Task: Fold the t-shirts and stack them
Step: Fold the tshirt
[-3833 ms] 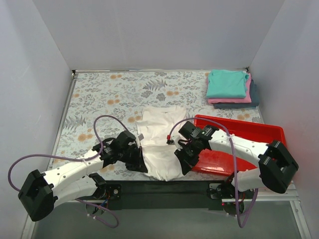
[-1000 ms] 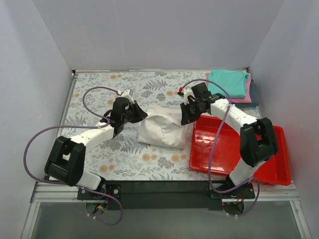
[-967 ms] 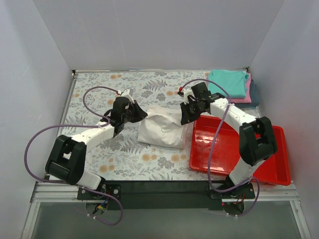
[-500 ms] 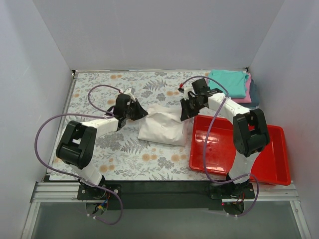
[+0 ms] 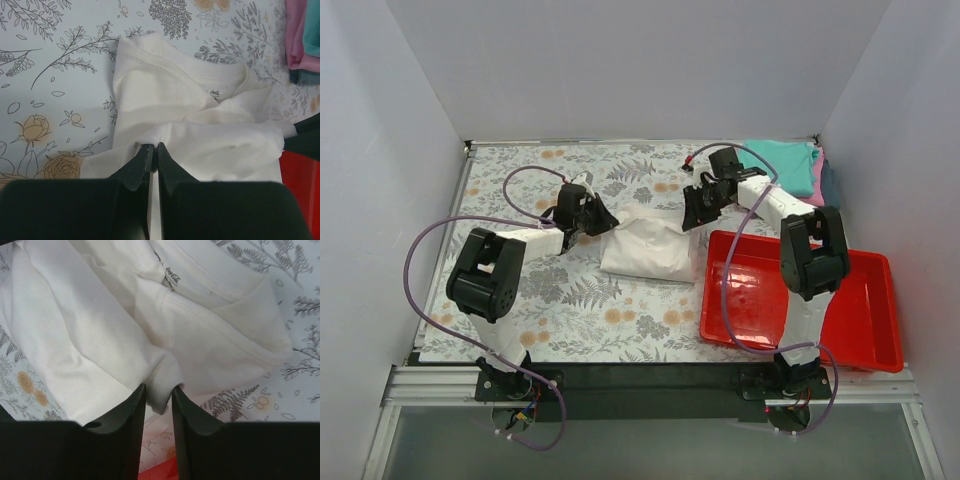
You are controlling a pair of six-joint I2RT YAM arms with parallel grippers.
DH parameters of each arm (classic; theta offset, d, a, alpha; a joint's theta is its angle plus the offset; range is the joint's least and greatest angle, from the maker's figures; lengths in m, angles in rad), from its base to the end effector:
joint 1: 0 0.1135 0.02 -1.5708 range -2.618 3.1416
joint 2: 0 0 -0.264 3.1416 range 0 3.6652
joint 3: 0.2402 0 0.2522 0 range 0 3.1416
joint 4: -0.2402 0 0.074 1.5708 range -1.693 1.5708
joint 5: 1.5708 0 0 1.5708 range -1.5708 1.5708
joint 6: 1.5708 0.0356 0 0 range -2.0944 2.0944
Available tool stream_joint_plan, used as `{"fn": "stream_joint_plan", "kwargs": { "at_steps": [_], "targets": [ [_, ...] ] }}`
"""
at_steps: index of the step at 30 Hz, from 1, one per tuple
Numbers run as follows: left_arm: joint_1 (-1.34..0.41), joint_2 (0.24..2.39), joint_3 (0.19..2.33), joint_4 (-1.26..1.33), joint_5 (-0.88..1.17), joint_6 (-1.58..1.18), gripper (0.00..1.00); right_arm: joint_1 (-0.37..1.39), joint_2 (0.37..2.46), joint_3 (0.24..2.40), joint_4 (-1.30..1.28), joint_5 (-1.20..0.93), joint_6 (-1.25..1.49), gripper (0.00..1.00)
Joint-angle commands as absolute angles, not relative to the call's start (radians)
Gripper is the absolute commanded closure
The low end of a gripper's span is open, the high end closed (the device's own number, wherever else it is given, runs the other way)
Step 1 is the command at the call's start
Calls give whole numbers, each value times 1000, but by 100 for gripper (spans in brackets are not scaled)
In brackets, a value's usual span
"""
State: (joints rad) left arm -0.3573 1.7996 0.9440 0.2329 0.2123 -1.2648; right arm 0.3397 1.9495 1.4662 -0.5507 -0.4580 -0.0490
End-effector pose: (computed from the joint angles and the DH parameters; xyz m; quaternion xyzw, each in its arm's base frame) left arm 0.3479 -0.1379 0.1616 -0.3443 0.8164 -0.3940 0.2443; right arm 0.3875 0.1536 0.2071 -0.2404 0.9097 0.2540 0.2238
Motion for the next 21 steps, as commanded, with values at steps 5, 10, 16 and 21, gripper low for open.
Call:
{"fn": "stream_joint_plan", "kwargs": {
  "at_steps": [5, 10, 16, 21],
  "targets": [
    [-345, 1741, 1048, 235, 129, -1250, 53, 333, 1887, 1606, -526, -379, -35, 58],
    [-350, 1652, 1051, 224, 101, -1232, 32, 334, 1795, 1588, -508, -307, -11, 38],
    [-417, 1565, 959, 235, 133, -1241, 32, 425, 1654, 1419, -451, -255, 24, 38],
    [-483, 1606, 920, 284, 169, -1281, 32, 521, 1612, 1283, -393, -256, 69, 38]
  ]
}}
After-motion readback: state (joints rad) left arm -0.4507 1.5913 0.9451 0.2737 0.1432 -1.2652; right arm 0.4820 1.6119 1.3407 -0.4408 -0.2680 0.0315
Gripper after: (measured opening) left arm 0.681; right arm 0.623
